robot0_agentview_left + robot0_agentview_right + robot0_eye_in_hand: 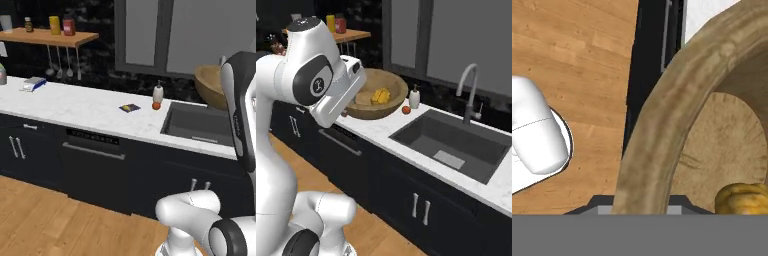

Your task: Pick the squash from the sink and place it in the bowl. Then pick the bowl and place it in the microwave. Then close the microwave door and press the start button.

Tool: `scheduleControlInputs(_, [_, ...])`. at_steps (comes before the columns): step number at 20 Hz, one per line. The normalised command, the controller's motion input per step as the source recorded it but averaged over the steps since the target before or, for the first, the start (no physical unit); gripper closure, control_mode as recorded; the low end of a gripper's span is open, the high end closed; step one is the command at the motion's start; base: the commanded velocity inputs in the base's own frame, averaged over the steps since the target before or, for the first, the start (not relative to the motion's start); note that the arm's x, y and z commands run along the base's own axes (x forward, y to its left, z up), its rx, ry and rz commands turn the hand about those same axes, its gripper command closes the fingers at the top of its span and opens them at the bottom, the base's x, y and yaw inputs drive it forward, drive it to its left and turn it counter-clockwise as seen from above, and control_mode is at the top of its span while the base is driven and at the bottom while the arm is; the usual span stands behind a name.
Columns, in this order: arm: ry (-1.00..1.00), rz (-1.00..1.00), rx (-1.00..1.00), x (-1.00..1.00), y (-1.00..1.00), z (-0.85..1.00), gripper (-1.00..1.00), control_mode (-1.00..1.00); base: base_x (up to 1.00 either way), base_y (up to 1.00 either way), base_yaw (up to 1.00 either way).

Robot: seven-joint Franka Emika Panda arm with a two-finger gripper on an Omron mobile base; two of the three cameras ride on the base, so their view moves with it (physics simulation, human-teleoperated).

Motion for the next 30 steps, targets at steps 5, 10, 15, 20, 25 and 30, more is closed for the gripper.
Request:
scheduleControlInputs(5, [0.00,0.00,0.00,0.00,0.00,0.00,1.00,1.00,-0.30,0.00,0.77])
scheduleControlInputs(10, [0.00,0.00,0.00,0.00,0.00,0.00,1.00,1.00,-0.19,0.00,0.75])
scheduleControlInputs(15, [0.00,0.00,0.00,0.00,0.00,0.00,1.00,1.00,-0.15,0.00,0.75])
scheduleControlInputs(20, [0.00,0.00,0.00,0.00,0.00,0.00,1.00,1.00,-0.06,0.00,0.77])
scheduleControlInputs(25, [0.00,0.00,0.00,0.00,0.00,0.00,1.00,1.00,0.00,0.00,0.79])
scheduleControlInputs(30, [0.00,0.00,0.00,0.00,0.00,0.00,1.00,1.00,0.00,0.00,0.79])
